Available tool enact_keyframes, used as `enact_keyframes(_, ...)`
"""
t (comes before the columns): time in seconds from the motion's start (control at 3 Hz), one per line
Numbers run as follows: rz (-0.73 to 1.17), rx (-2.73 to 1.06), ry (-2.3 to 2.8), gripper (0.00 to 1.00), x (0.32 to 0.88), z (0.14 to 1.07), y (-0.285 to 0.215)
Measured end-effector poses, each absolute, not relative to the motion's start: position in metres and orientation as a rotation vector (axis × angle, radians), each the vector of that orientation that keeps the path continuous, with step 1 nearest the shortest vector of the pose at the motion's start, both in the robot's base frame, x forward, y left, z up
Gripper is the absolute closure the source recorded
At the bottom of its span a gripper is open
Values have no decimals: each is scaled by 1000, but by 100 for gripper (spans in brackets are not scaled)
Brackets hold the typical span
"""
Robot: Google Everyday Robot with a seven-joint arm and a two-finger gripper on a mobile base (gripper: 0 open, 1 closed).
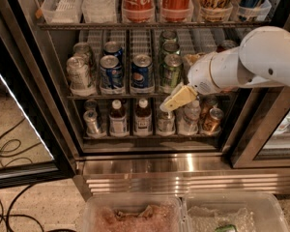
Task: Pick green can from middle shelf of fridge
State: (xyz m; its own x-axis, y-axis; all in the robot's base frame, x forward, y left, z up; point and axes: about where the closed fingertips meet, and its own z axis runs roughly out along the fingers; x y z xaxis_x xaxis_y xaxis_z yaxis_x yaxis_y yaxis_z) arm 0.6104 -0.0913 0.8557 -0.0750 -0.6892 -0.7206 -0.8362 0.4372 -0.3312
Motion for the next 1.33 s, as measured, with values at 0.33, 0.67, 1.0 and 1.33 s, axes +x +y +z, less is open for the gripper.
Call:
enact_keyframes(0.33,215,-1296,1820,0,614,853,-91)
enact_keyframes(0.67,206,-1288,1829,0,619,848,-93)
enact_keyframes(1.0,175,-1256,1867,0,636,837,-104)
enact_keyframes(1.33,177,-1265,1863,0,636,838,-101)
